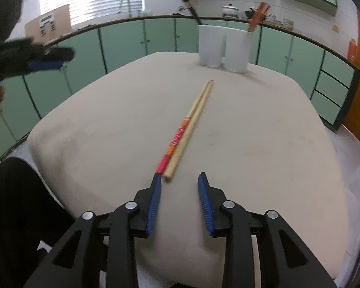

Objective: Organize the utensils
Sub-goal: 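Open both tools and withdraw them toward the last two chopsticks, then grasp the last plain wooden chopstick with the right tool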

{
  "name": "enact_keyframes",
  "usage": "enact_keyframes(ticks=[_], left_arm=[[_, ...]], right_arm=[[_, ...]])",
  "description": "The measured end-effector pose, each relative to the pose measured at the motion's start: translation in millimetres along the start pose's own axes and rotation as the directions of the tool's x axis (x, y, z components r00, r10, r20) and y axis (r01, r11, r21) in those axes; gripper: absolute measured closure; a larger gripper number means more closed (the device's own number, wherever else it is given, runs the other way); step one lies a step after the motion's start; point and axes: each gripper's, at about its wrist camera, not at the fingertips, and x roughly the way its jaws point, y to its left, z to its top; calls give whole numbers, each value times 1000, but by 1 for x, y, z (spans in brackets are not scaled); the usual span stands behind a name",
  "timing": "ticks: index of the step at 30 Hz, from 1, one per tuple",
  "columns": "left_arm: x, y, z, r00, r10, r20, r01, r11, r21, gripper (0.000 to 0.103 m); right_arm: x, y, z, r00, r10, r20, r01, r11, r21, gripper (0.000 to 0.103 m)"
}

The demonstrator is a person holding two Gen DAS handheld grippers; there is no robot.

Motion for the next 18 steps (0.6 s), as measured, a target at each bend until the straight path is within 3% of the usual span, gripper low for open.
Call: enact_keyframes(ticks=[4, 13, 14, 16, 18], left_arm=[[3, -10, -5, 1000, -12, -8, 12, 999, 42, 42], [16, -27, -28, 998, -51, -42, 52, 998, 22, 42], [17, -28, -29, 998, -52, -41, 53, 998, 22, 42], [16, -28, -31, 998, -54, -37, 55, 998, 18, 42], [18, -30, -31, 998, -55, -39, 55, 998, 9, 42]], right_arm=[[-1, -17, 1, 1000, -30, -2, 30, 999, 44, 72], [7, -17, 4, 1000, 14, 14, -14, 999, 37, 72], [8, -20, 4, 1000, 14, 15, -14, 999, 46, 75], [8, -27, 6, 1000, -18, 14, 17, 997, 69, 96], [5, -36, 3, 999, -41, 20, 39, 993, 110, 96]])
